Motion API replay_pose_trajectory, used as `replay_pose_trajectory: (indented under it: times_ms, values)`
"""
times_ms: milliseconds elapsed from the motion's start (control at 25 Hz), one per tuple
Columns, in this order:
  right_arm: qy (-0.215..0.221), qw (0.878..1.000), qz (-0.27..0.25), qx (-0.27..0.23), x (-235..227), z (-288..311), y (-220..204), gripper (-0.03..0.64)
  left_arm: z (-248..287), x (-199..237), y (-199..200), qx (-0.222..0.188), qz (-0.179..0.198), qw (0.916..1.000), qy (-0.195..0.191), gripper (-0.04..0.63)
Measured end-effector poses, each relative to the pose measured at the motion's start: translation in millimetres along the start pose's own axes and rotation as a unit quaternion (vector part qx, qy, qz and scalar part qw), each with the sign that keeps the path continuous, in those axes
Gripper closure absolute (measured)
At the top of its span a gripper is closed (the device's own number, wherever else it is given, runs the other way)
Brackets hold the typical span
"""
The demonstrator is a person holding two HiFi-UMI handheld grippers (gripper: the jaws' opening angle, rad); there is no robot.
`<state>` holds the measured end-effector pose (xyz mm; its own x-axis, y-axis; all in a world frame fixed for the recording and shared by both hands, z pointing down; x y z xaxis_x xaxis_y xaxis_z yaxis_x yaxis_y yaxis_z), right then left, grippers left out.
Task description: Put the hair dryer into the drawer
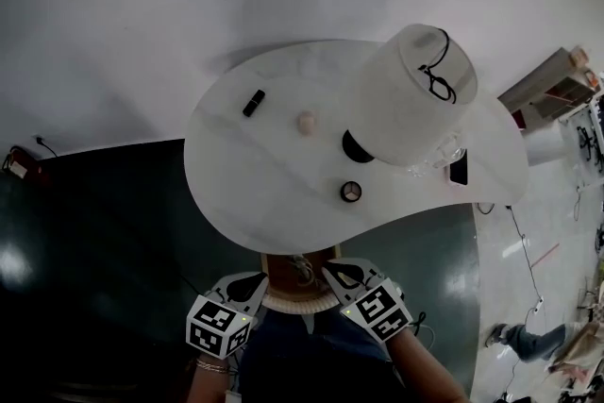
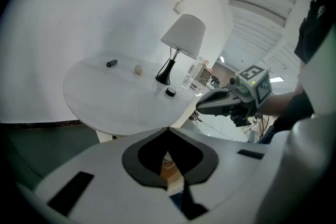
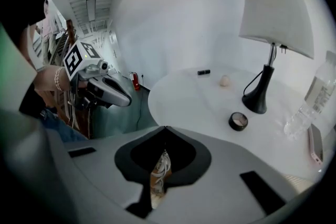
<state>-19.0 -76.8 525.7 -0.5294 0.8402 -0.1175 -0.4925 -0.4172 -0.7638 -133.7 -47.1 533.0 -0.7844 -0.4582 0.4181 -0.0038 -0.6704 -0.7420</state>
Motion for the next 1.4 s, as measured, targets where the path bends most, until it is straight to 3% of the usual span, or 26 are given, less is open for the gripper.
replay_pose_trajectory:
  times_ms: [480,760,1000,1200,1400]
  values:
    - [0.005,0.997,-0.027,-0.065,-35.8,-28.2,63.3,0.598,-10.7,-0.7,73.3,-0.081,0.033,0.9951,0.046,0.580]
    - [0.000,0.993,-0.051,-0.107,-55.3,-51.1,95.2,0.598,-16.0,-11.1,113.6,-0.107,0.076,0.9892,0.065,0.580]
    - [-0.006,0.986,-0.076,-0.151,-68.1,-77.0,129.0,0.598,-23.2,-20.1,152.7,-0.147,0.101,0.9803,0.085,0.580]
    - [-0.018,0.974,-0.125,-0.188,-75.8,-101.9,162.8,0.598,-33.5,-28.4,184.8,-0.191,0.110,0.9711,0.092,0.580]
    - [-0.023,0.962,-0.135,-0.238,-78.2,-126.2,190.6,0.598,-46.3,-38.8,214.4,-0.227,0.127,0.9613,0.092,0.580]
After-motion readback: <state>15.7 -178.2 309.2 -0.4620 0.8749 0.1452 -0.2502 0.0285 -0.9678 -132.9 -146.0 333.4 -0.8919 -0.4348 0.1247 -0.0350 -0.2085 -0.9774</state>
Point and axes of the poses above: the fingertips, and each gripper's own axes: z forward along the fingers, x to its left, y out of its top, the point moved 1 cm from there along -z, backward along the fingers, and after that the axes turned 6 degrees about -x, right-handed, at the moved point
